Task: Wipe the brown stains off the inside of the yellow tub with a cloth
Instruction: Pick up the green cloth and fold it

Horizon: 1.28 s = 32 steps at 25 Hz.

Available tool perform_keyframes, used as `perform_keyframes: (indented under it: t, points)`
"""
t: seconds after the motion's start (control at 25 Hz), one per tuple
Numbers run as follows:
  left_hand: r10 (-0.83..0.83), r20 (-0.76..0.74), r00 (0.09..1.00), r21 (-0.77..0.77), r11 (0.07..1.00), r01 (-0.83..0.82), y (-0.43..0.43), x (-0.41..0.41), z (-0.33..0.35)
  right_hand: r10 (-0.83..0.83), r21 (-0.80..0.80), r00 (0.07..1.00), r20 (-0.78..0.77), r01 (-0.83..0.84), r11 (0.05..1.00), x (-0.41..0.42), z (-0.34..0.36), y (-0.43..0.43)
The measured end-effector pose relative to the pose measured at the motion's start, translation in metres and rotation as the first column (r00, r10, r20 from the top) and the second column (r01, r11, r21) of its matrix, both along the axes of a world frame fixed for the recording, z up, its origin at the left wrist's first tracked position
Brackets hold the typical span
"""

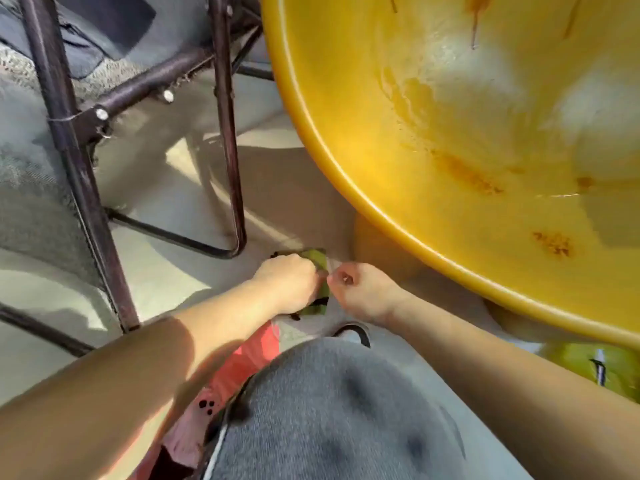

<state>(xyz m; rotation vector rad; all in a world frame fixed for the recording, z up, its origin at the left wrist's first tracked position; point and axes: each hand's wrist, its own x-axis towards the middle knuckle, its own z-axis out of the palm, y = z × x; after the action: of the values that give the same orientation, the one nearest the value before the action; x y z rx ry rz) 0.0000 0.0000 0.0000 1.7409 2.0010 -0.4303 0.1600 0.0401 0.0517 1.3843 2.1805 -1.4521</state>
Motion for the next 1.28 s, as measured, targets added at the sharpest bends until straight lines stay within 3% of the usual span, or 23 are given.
perform_keyframes:
  t: [0.08,0.24,0.4,0.52,0.76,0.88,1.04,1.16,1.28]
  points:
    - [0.069,-0.009,0.998,-0.080,0.994,-0.069,0.018,-0.006,-0.042,-0.112,-0.022,0.993,0.025,0.112,0.993,-0.009,-0.018,0.010]
    - [0.218,-0.068,0.974,-0.239,0.944,-0.228,0.025,-0.005,-0.112,-0.154,-0.070,0.984,0.090,0.161,0.985,-0.016,-0.039,0.024]
    - [0.133,-0.126,0.983,-0.100,0.984,-0.146,0.020,-0.009,-0.125,-0.176,-0.110,0.977,0.122,0.189,0.976,-0.014,-0.044,0.024]
    - [0.014,-0.083,0.996,-0.053,0.998,-0.018,0.020,-0.011,-0.112,-0.228,-0.136,0.968,0.105,0.241,0.961,-0.006,-0.037,0.020]
    - [0.082,0.118,0.990,0.003,0.997,-0.083,0.017,0.001,-0.024,-0.239,-0.184,0.967,0.085,0.251,0.950,0.018,-0.011,0.010]
    - [-0.060,0.315,0.947,0.200,0.980,-0.004,-0.004,0.010,0.040,-0.318,-0.299,0.942,0.110,0.337,0.893,0.022,0.018,0.007]
    - [-0.216,0.401,0.890,0.332,0.940,0.079,-0.004,0.034,0.127,-0.533,-0.491,0.845,-0.052,0.443,0.750,0.032,0.056,0.004]
    - [-0.285,0.485,0.827,0.381,0.920,0.094,0.010,0.054,0.195,-0.656,-0.455,0.736,-0.169,0.533,0.714,0.050,0.100,0.011]
    - [-0.240,0.581,0.778,0.345,0.938,0.031,0.030,0.073,0.251,-0.692,-0.311,0.667,-0.276,0.620,0.721,0.082,0.149,0.022]
